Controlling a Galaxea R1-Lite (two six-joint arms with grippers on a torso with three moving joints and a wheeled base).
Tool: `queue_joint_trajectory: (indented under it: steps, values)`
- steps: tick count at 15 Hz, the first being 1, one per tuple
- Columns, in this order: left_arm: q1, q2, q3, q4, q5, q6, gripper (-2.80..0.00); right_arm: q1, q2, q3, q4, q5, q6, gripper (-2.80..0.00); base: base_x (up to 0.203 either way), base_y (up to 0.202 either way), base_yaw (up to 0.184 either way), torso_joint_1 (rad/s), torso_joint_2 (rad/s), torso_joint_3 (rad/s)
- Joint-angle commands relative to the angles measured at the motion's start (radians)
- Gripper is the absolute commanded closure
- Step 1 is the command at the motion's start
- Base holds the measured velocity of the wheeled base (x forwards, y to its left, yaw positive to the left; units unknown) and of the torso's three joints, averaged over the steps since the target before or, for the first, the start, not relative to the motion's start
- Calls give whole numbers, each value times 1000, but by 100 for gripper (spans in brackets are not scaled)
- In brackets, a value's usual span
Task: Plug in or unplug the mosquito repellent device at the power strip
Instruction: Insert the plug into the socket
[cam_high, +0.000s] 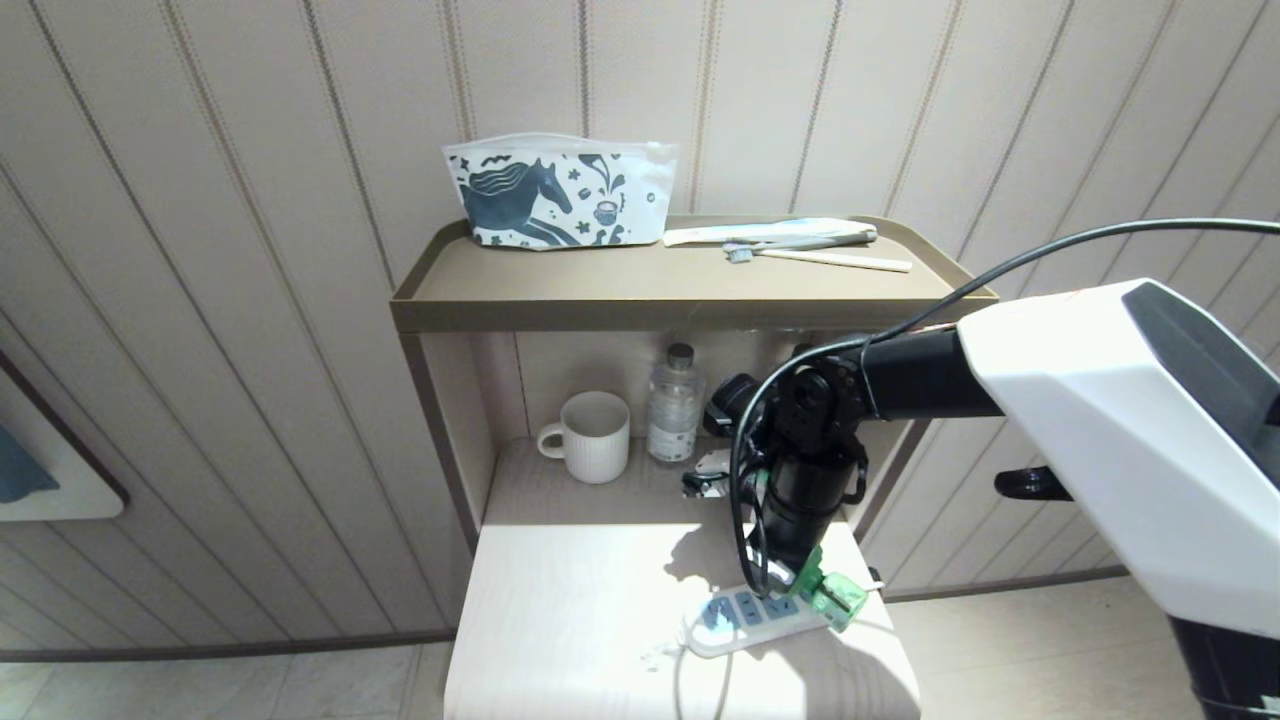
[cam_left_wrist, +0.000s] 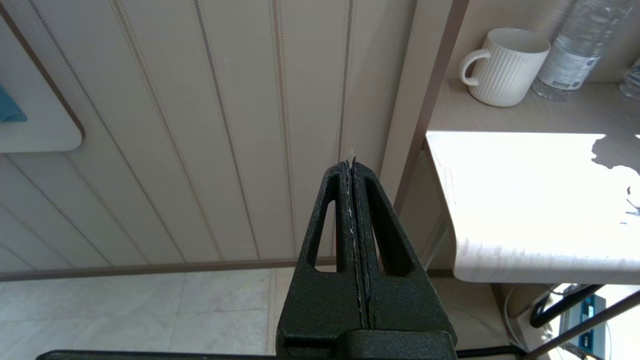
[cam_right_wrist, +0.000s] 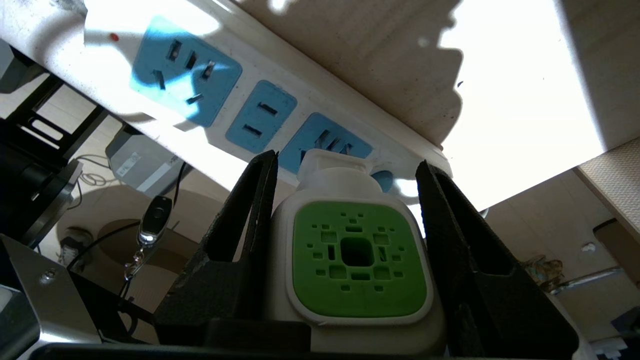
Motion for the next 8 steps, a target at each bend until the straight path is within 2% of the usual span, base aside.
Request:
queue_joint_trajectory:
  steps: [1, 8]
  values:
    - [1, 0, -1, 1, 0, 0, 0, -1, 7, -5, 4, 2, -1, 0, 0, 0, 0, 0, 0, 0]
    - [1, 0, 0, 1, 0, 0, 0, -4, 5, -16, 6, 4, 3, 0, 0, 0, 0, 0, 0, 0]
